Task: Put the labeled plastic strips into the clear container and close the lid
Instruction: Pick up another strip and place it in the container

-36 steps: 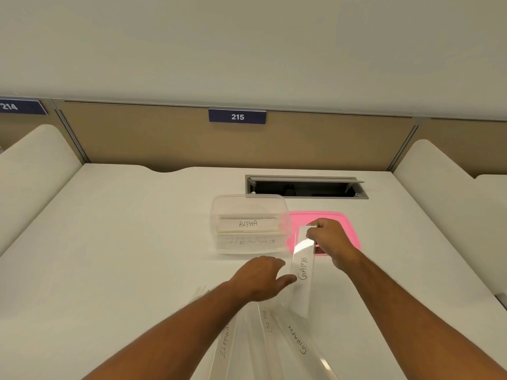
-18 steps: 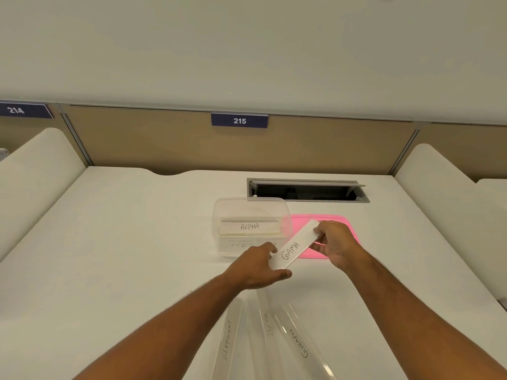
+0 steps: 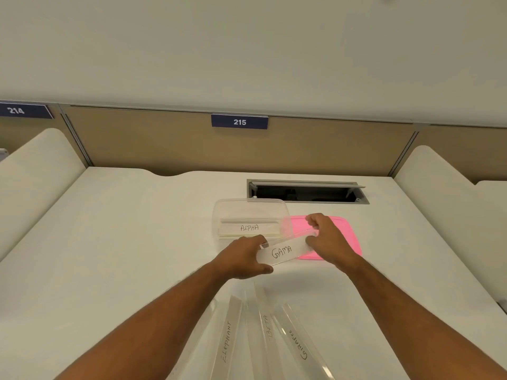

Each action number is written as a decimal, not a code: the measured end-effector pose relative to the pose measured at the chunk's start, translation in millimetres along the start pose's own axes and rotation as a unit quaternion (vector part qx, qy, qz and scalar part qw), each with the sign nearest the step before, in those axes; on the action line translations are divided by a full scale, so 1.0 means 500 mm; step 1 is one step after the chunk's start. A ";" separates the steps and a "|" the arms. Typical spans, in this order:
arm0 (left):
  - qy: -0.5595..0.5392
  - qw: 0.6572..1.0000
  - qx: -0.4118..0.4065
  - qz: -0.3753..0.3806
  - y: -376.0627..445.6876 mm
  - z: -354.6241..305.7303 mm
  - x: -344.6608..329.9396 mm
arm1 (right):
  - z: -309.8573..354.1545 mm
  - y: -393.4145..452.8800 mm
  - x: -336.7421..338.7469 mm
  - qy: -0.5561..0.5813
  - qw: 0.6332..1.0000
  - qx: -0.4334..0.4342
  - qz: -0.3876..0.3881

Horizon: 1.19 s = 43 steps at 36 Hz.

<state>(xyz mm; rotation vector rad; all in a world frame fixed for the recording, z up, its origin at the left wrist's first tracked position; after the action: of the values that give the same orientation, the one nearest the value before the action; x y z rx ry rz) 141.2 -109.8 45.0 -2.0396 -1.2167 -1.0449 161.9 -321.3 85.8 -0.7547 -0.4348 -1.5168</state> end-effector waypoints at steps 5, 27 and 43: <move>0.015 1.000 -0.018 -0.001 0.003 -0.003 0.010 | 0.034 -0.005 -0.024 -0.105 0.992 0.063 0.043; 0.070 0.993 -0.073 -0.054 0.002 0.012 0.063 | 0.047 0.006 -0.072 -0.297 0.939 0.115 0.129; 0.087 0.987 -0.084 -0.102 0.038 0.029 0.166 | 0.165 0.052 -0.040 -0.328 0.923 0.194 0.055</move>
<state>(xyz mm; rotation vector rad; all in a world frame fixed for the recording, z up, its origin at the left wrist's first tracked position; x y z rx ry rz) 187.5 -68.2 104.9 -1.9260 -1.3038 -1.4345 202.7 -253.5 126.4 -0.9379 -1.1377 -0.9922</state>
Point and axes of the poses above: each hand's wrist, its own y-axis towards the middle knuckle, its own x-axis out of the back of the hand, z = x × y, the point moved 9 cm from there along y, towards the middle knuckle, and after that the axes turned 6 degrees about -x, right-handed, at the moved point
